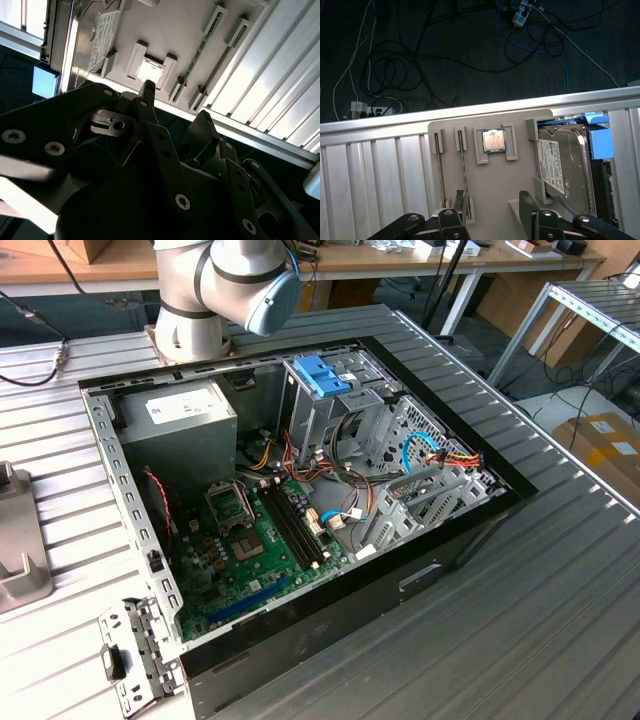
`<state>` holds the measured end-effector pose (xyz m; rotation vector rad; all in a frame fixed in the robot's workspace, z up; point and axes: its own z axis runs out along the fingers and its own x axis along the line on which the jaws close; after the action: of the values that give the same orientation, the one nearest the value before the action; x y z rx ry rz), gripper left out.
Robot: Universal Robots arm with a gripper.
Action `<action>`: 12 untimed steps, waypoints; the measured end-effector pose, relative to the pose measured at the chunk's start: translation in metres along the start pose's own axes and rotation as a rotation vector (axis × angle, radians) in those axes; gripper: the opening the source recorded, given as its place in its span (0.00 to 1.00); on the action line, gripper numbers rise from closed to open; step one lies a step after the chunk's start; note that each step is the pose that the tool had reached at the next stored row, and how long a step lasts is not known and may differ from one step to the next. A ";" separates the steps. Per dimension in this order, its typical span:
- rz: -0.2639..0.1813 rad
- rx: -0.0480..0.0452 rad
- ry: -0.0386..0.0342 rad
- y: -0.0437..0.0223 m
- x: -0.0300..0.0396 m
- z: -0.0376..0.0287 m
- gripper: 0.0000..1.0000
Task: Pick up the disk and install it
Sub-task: 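Pick up the disk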
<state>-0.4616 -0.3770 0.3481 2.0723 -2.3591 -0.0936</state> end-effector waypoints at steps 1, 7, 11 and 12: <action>0.000 0.0000 -0.0001 0.0001 -0.0001 0.0002 0.54; 0.000 0.0003 -0.0003 0.0009 -0.0016 0.0016 0.54; 0.000 0.0001 -0.0001 0.0017 -0.0054 0.0021 0.54; 0.000 0.0001 -0.0001 0.0018 -0.0061 0.0022 0.54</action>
<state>-0.4627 -0.3705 0.3462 2.0724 -2.3592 -0.0936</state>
